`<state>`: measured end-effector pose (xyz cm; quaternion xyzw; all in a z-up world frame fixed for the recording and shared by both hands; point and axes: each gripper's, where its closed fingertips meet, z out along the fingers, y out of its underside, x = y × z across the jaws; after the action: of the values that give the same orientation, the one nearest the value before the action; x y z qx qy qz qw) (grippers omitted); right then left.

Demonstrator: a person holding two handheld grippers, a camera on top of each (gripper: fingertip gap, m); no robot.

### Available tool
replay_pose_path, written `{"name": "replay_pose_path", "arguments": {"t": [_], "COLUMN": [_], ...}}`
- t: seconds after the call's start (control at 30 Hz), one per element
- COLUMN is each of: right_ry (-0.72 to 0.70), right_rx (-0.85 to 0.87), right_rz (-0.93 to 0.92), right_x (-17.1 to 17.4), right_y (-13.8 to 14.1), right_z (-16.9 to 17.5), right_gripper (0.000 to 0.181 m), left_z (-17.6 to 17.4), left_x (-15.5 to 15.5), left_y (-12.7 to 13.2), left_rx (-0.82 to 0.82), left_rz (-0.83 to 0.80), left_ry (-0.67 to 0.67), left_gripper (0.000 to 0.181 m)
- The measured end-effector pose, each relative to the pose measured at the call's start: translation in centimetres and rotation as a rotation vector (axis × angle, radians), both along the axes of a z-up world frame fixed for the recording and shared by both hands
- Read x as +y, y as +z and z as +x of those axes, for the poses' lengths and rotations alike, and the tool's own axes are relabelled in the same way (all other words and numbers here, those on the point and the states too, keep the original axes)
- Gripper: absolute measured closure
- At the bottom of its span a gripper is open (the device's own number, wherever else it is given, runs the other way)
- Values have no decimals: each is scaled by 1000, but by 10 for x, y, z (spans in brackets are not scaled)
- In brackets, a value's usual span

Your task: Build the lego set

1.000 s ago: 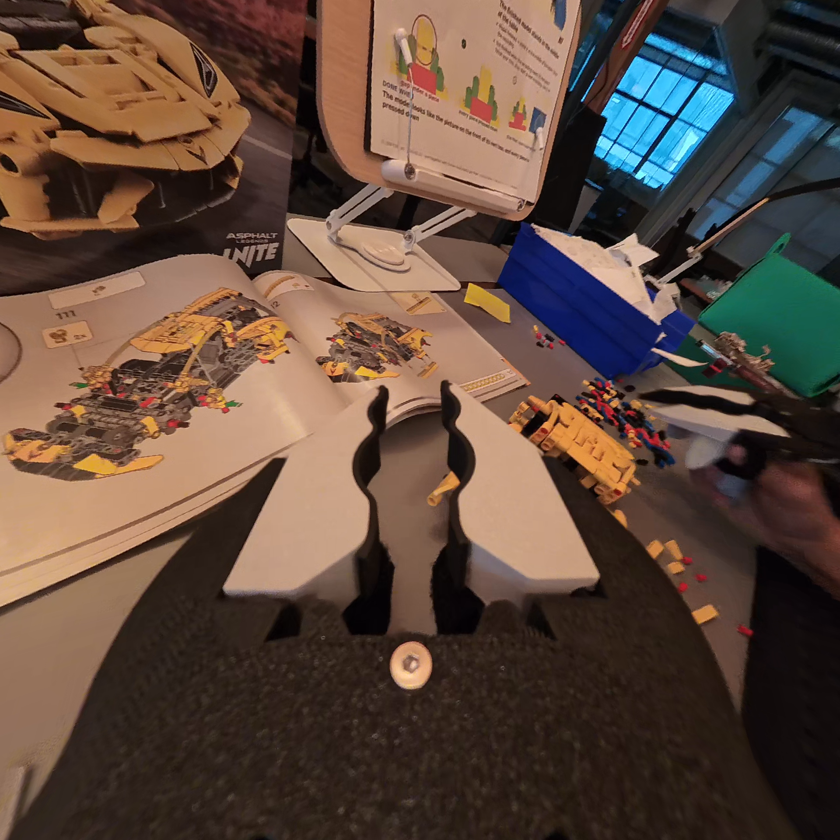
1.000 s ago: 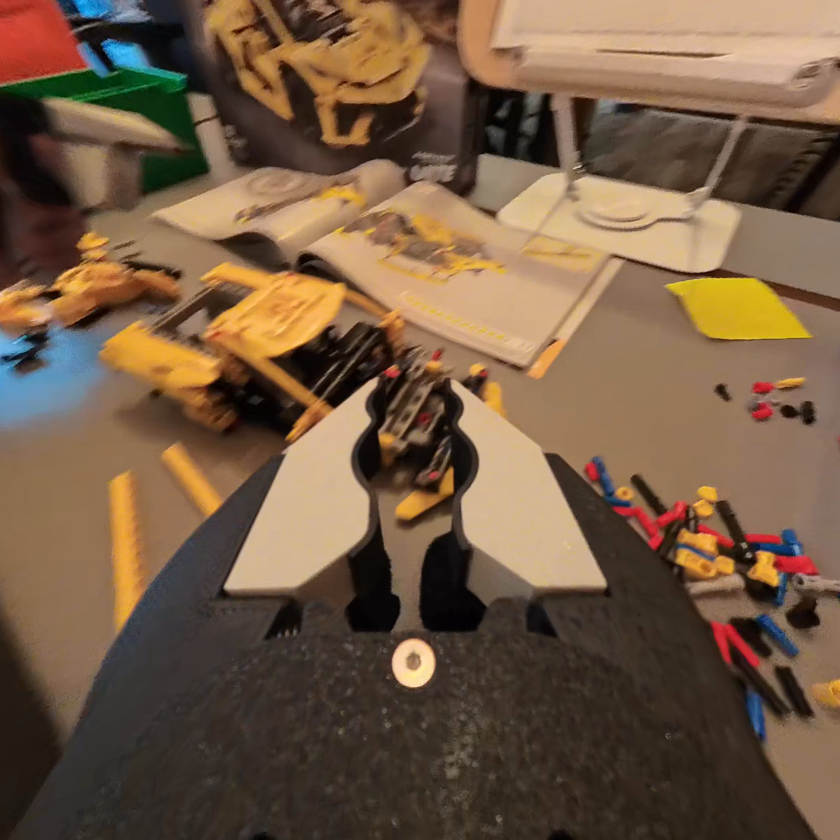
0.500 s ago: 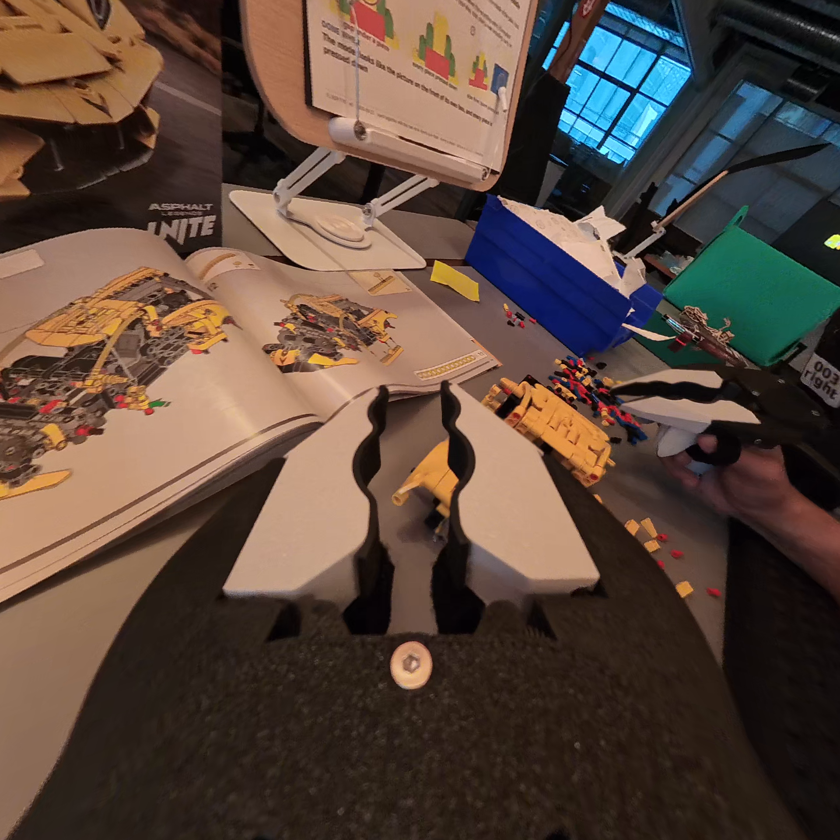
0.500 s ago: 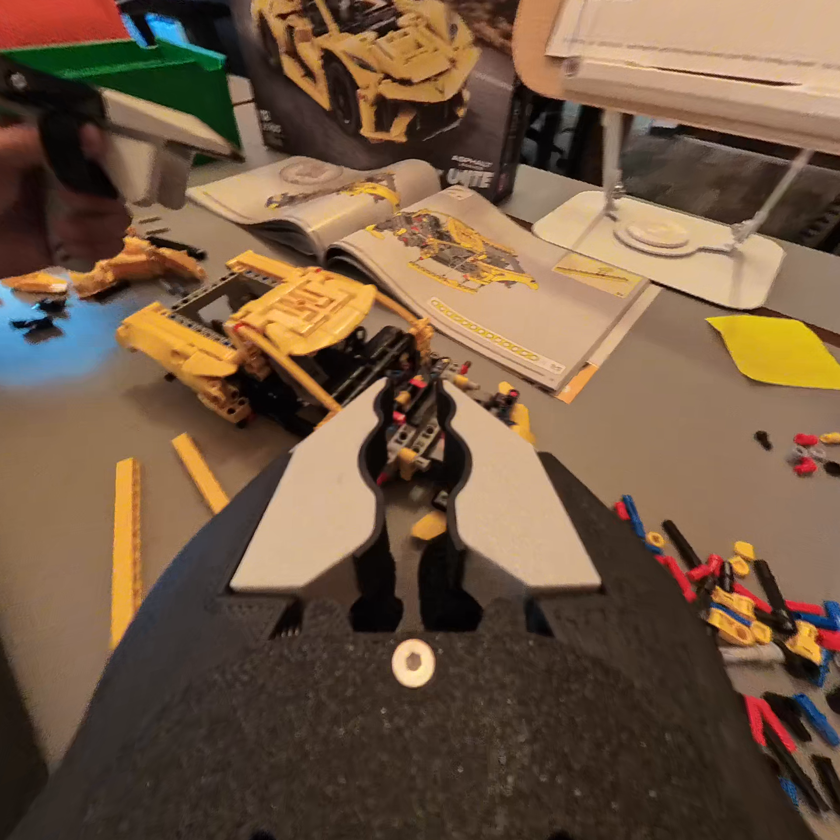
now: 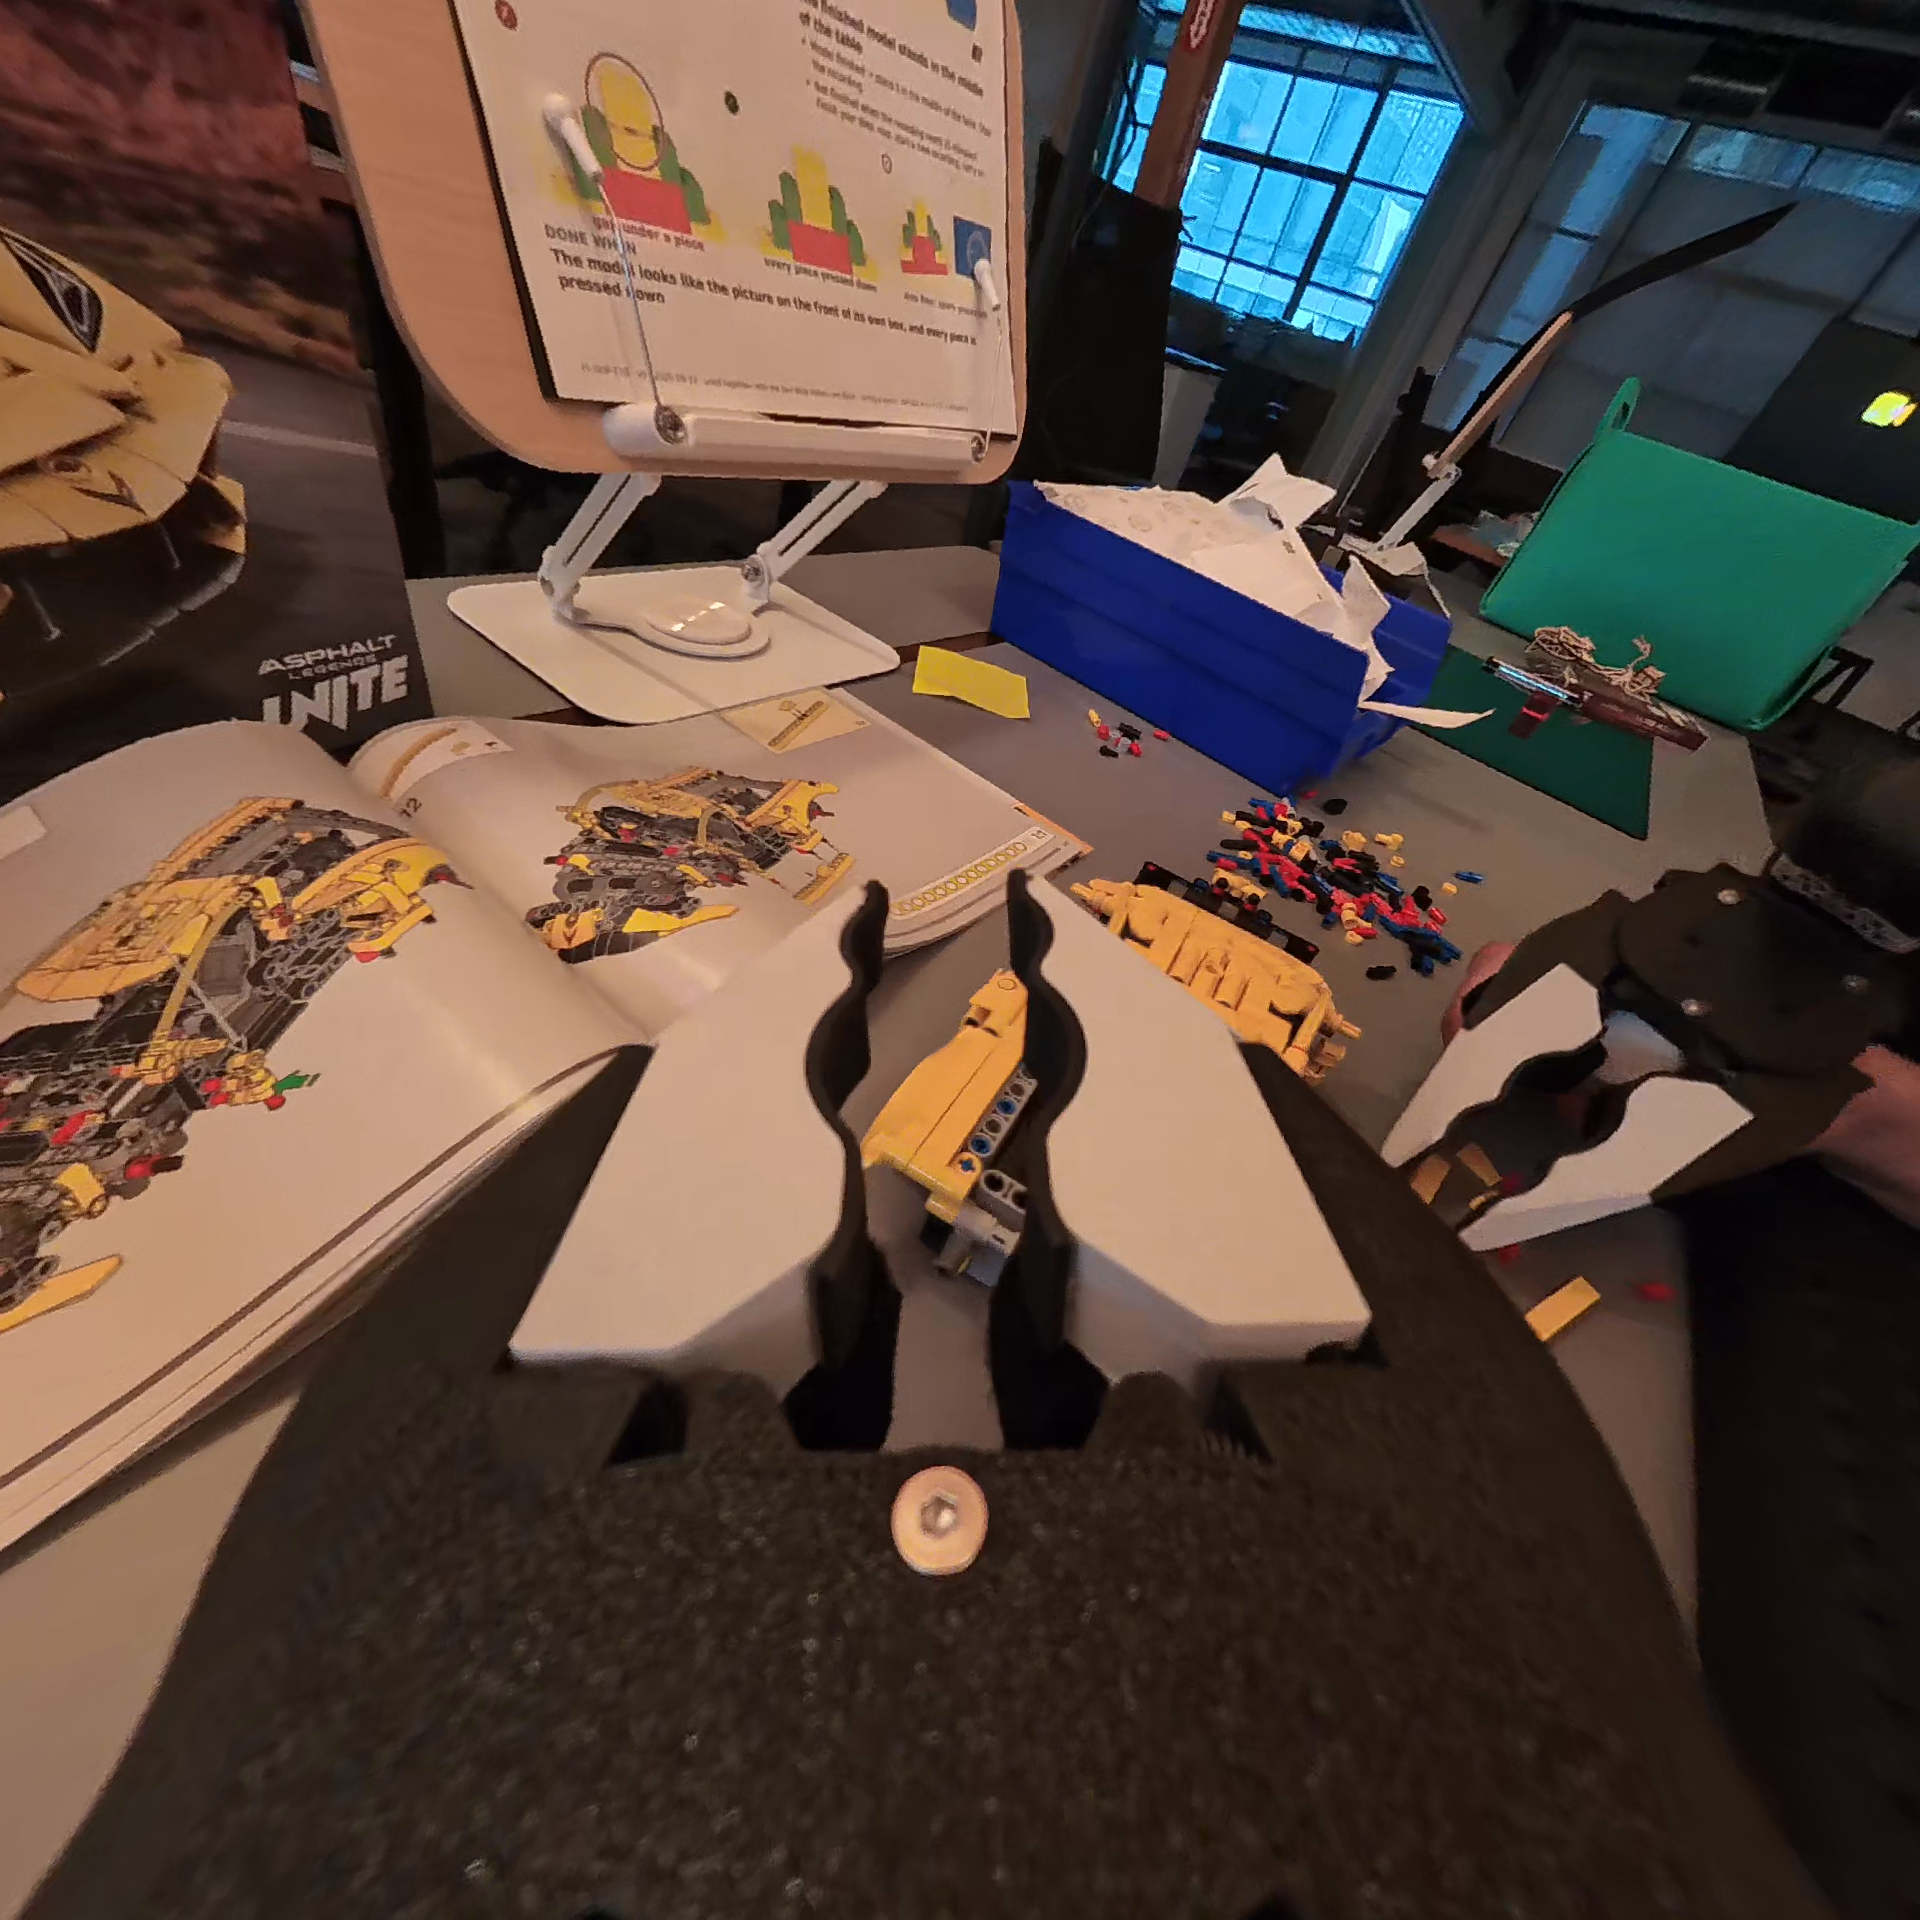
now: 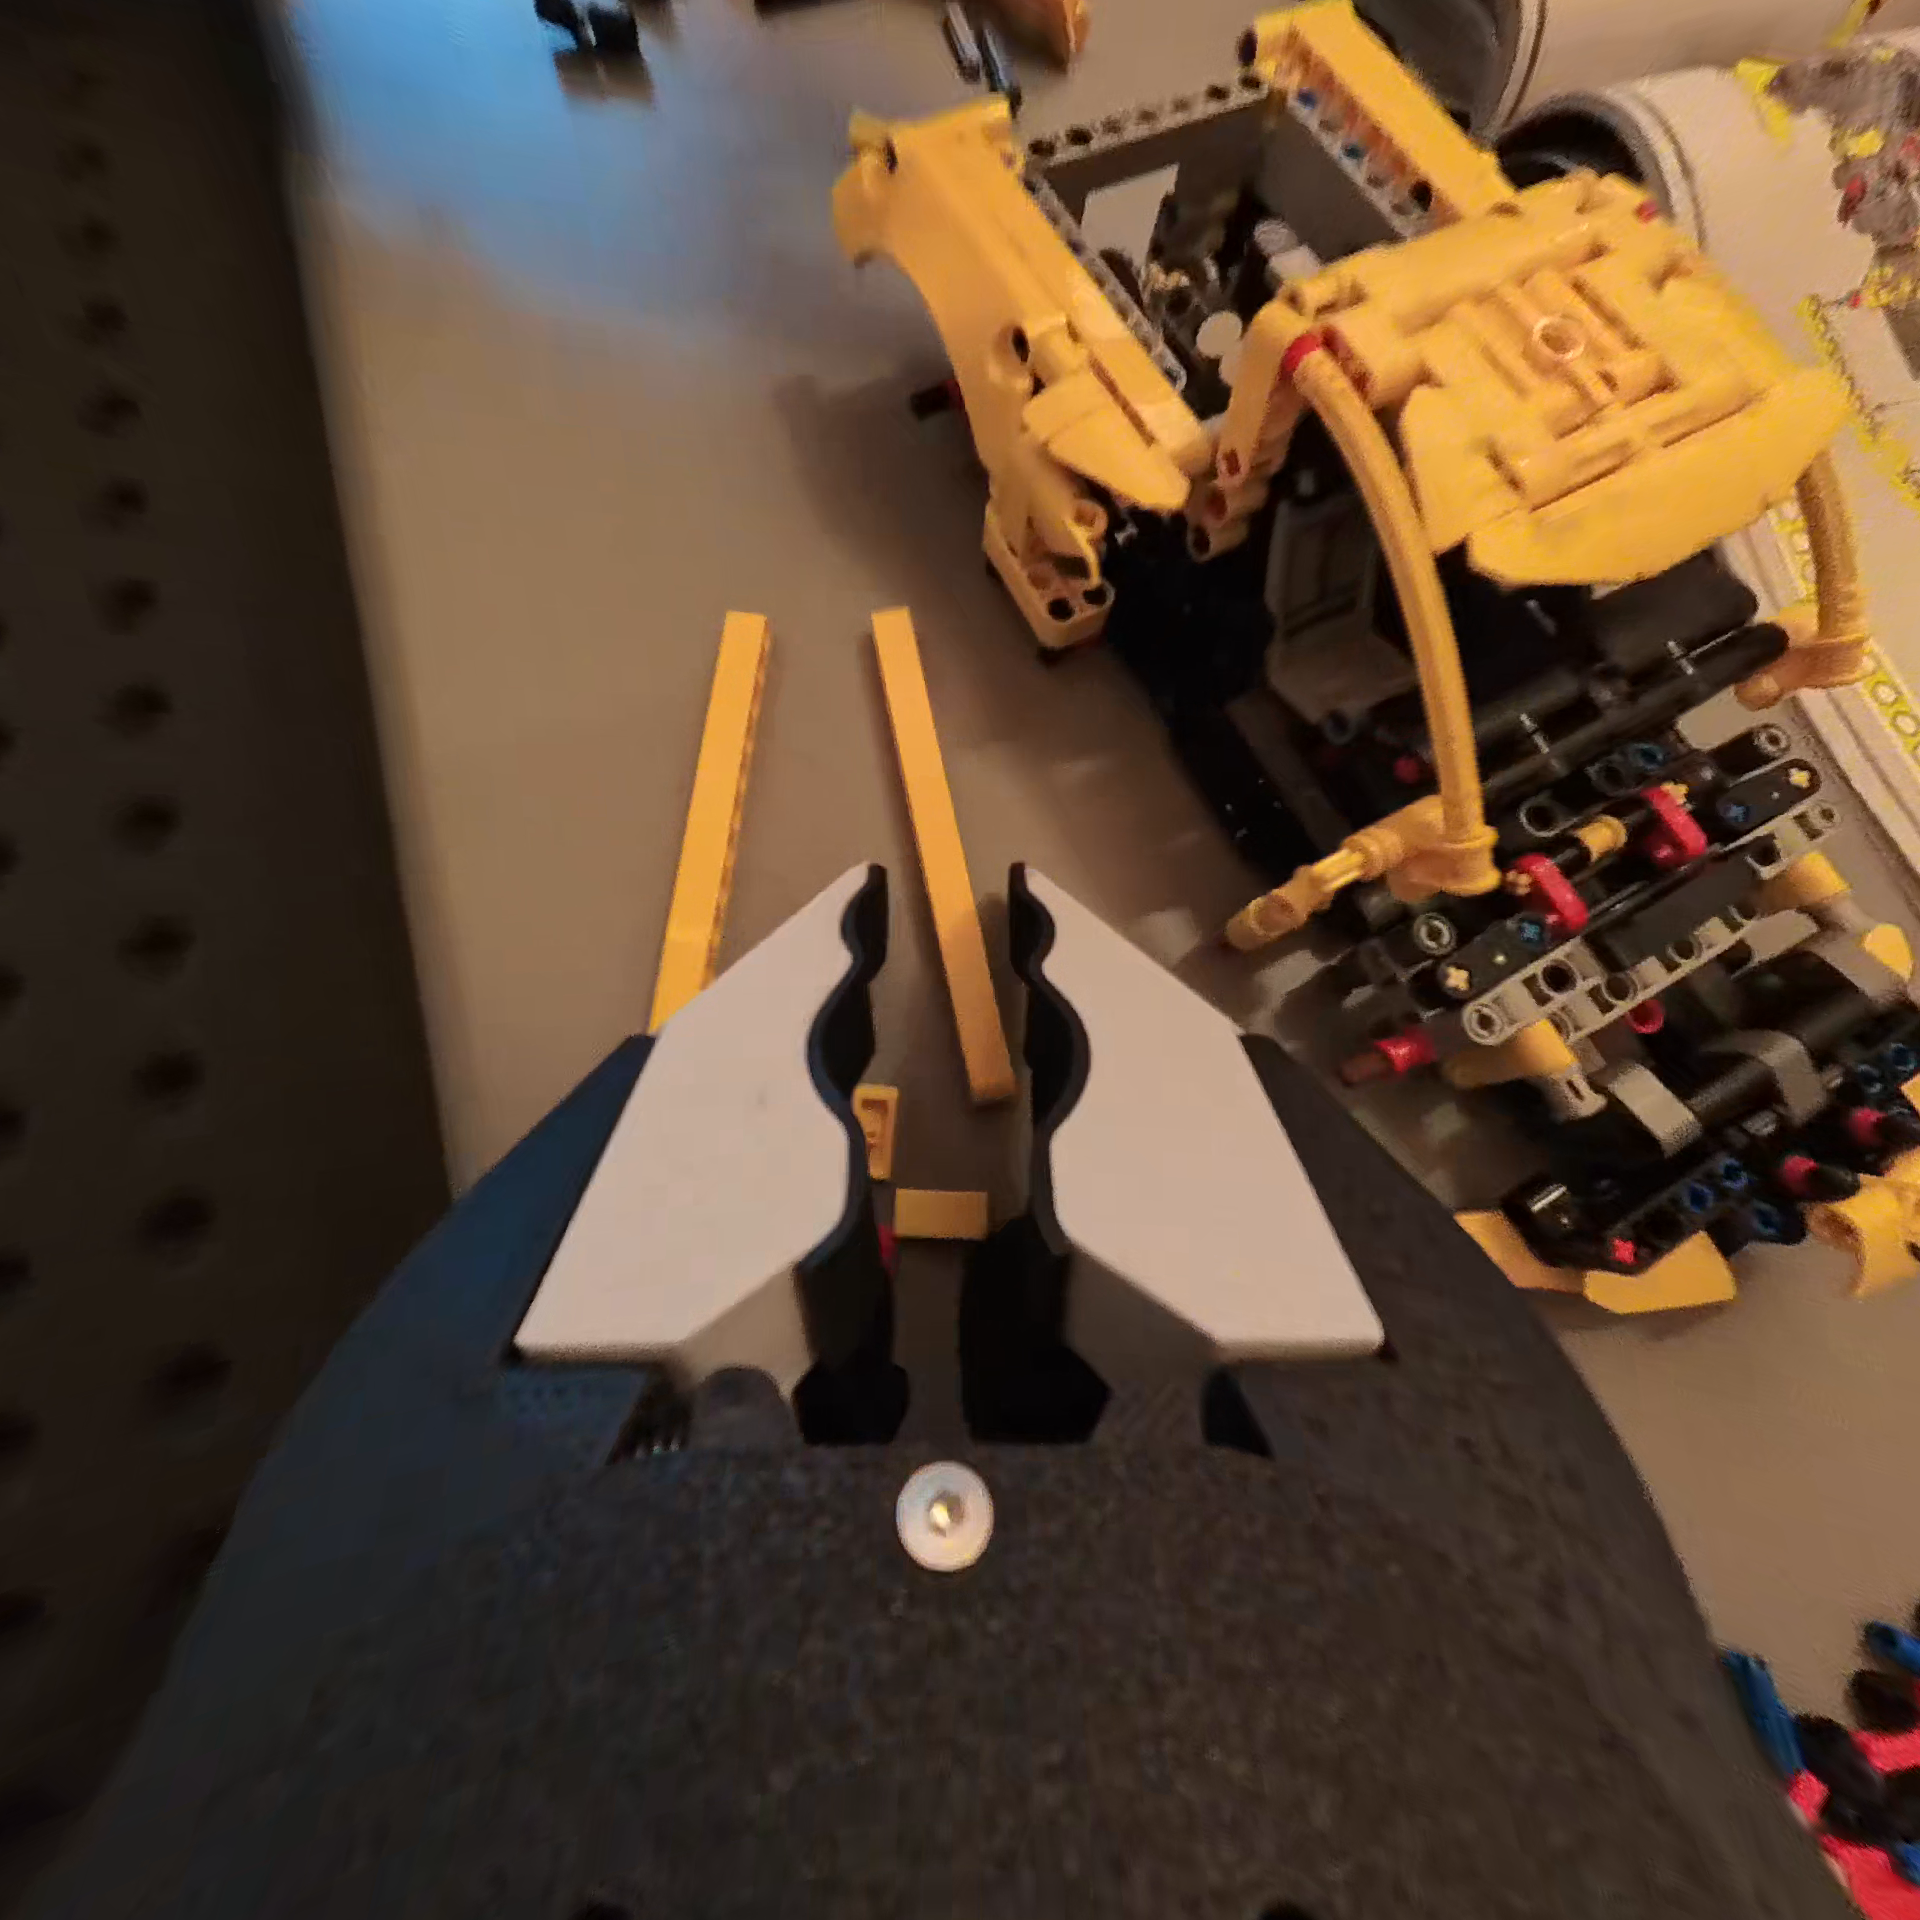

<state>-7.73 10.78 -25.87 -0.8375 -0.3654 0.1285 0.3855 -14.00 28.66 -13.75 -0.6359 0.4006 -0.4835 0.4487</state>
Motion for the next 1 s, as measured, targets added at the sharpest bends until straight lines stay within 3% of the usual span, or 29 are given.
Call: {"name": "replay_pose_path", "arguments": {"t": [0.23,0.4,0.57,0.73,1.0], "right_ry": [-15,-6,-17,-65,-56], "right_rx": [-48,-120,-197,-509,-535], "right_rz": [25,89,466,842,983], "right_x": [2,4,17,46,68], "right_y": [-3,1,70,140,135], "right_z": [3,6,3,12,-14], "right_gripper": [174,175,175,175,175], "left_z": [6,4,9,17,21], "left_x": [-9,-13,-37,-79,-95], "left_y": [-11,-2,13,26,31], "left_rx": [78,27,-64,-139,-174], "left_rz": [-5,2,-79,-116,-139], "left_ry": [-18,-36,-190,-411,-477], "left_gripper": [158,158,157,156,156]}}
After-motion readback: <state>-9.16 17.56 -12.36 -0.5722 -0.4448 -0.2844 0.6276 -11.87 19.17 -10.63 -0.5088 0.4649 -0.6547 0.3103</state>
